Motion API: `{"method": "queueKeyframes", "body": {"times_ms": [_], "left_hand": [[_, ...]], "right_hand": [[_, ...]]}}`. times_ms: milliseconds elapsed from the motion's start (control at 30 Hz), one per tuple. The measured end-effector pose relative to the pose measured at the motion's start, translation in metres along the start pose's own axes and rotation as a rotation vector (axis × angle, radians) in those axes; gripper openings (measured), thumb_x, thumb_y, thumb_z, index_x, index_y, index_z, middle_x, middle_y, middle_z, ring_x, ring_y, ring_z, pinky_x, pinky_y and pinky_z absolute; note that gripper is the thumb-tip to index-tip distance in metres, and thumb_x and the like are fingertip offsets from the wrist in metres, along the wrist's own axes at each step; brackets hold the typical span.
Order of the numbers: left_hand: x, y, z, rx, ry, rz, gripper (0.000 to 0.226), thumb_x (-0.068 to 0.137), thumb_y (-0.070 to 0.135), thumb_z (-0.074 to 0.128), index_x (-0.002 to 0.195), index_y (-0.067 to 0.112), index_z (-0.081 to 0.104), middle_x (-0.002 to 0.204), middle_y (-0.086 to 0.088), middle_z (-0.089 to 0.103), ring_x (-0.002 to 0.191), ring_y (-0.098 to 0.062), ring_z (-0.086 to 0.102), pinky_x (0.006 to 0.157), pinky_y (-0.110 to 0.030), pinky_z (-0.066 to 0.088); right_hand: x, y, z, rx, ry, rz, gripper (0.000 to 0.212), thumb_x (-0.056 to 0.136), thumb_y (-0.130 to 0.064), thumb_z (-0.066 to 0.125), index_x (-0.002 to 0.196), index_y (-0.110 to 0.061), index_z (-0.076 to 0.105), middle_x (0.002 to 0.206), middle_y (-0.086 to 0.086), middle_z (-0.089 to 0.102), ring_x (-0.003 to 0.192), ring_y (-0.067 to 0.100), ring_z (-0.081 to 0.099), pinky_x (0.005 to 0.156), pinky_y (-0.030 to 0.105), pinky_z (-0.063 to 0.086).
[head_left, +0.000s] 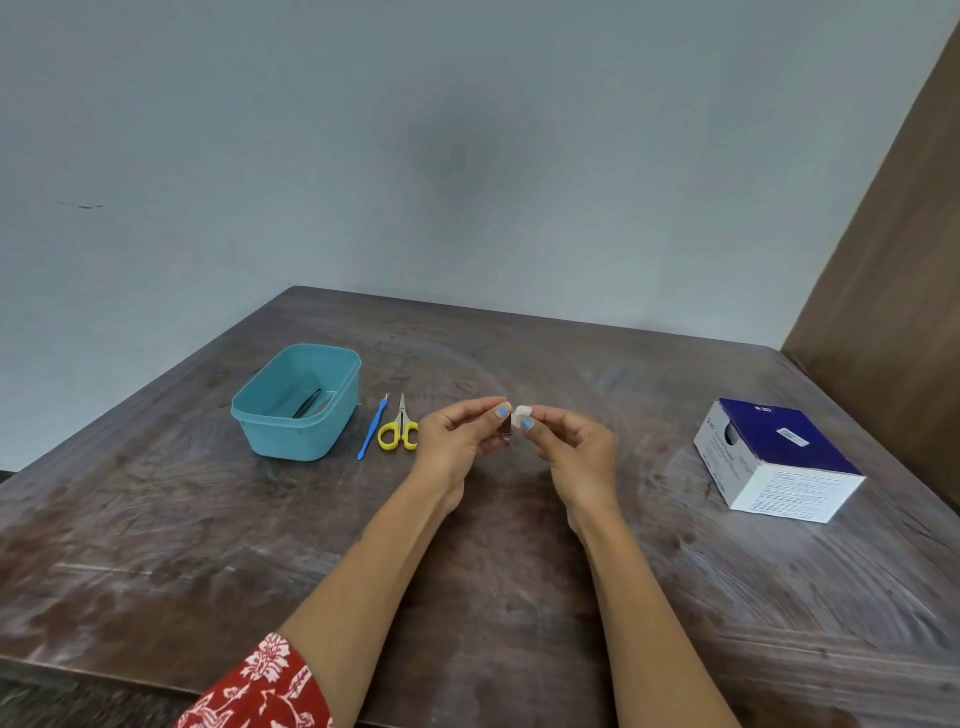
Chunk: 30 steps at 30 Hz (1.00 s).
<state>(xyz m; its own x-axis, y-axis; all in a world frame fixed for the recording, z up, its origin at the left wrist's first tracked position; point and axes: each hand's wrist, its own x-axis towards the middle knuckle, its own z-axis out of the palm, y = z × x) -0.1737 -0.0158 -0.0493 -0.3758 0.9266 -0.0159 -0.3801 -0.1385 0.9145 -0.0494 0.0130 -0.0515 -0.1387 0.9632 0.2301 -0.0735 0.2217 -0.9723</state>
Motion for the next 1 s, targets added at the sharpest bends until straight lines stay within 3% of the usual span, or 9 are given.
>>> {"method": "queueKeyframes", "body": {"times_ms": [167, 333, 700, 867, 1000], "left_hand": [[-0.0015, 0.0019, -0.0004, 0.022, -0.002, 0.003, 0.015, 0.081, 0.005, 0.066, 0.095, 0.011, 0.068, 0.084, -0.007, 0.072, 0.073, -0.014, 0.070, 0.064, -0.024, 0.058], [0.0008, 0.0036, -0.0022, 0.082, 0.009, 0.041, 0.012, 0.082, 0.003, 0.065, 0.093, 0.006, 0.070, 0.083, -0.007, 0.070, 0.075, -0.013, 0.068, 0.065, -0.020, 0.057], [-0.0022, 0.0042, -0.0010, 0.114, -0.058, 0.046, 0.012, 0.078, 0.002, 0.069, 0.088, 0.009, 0.071, 0.087, -0.009, 0.072, 0.080, -0.015, 0.071, 0.066, -0.023, 0.057], [-0.0025, 0.0061, -0.0004, 0.230, -0.033, 0.092, 0.011, 0.080, 0.005, 0.068, 0.085, 0.015, 0.071, 0.081, -0.002, 0.071, 0.074, -0.007, 0.067, 0.064, -0.016, 0.055], [-0.0025, 0.0071, 0.0004, 0.274, -0.028, 0.100, 0.012, 0.081, 0.006, 0.067, 0.090, 0.011, 0.071, 0.077, 0.003, 0.069, 0.062, 0.005, 0.062, 0.053, -0.007, 0.046]], "right_hand": [[0.0001, -0.0003, -0.0008, -0.118, 0.000, -0.017, 0.014, 0.082, -0.007, 0.070, 0.087, -0.020, 0.074, 0.083, 0.002, 0.075, 0.082, 0.017, 0.071, 0.078, 0.028, 0.055], [0.0012, -0.0021, -0.0058, -0.152, 0.087, -0.022, 0.019, 0.080, -0.010, 0.069, 0.075, -0.028, 0.073, 0.074, -0.004, 0.073, 0.070, 0.010, 0.067, 0.064, 0.017, 0.050], [-0.0010, -0.0008, -0.0053, -0.243, -0.060, -0.094, 0.011, 0.082, -0.019, 0.072, 0.092, -0.020, 0.076, 0.081, -0.005, 0.075, 0.077, 0.008, 0.070, 0.078, 0.028, 0.056], [-0.0003, 0.0005, -0.0056, -0.280, -0.103, -0.010, 0.006, 0.077, -0.022, 0.076, 0.083, -0.022, 0.077, 0.077, -0.005, 0.075, 0.076, 0.008, 0.070, 0.077, 0.028, 0.055], [-0.0007, -0.0013, -0.0039, -0.251, -0.087, 0.015, 0.005, 0.076, -0.020, 0.077, 0.080, -0.024, 0.076, 0.076, -0.003, 0.075, 0.076, 0.010, 0.070, 0.075, 0.026, 0.055]]}}
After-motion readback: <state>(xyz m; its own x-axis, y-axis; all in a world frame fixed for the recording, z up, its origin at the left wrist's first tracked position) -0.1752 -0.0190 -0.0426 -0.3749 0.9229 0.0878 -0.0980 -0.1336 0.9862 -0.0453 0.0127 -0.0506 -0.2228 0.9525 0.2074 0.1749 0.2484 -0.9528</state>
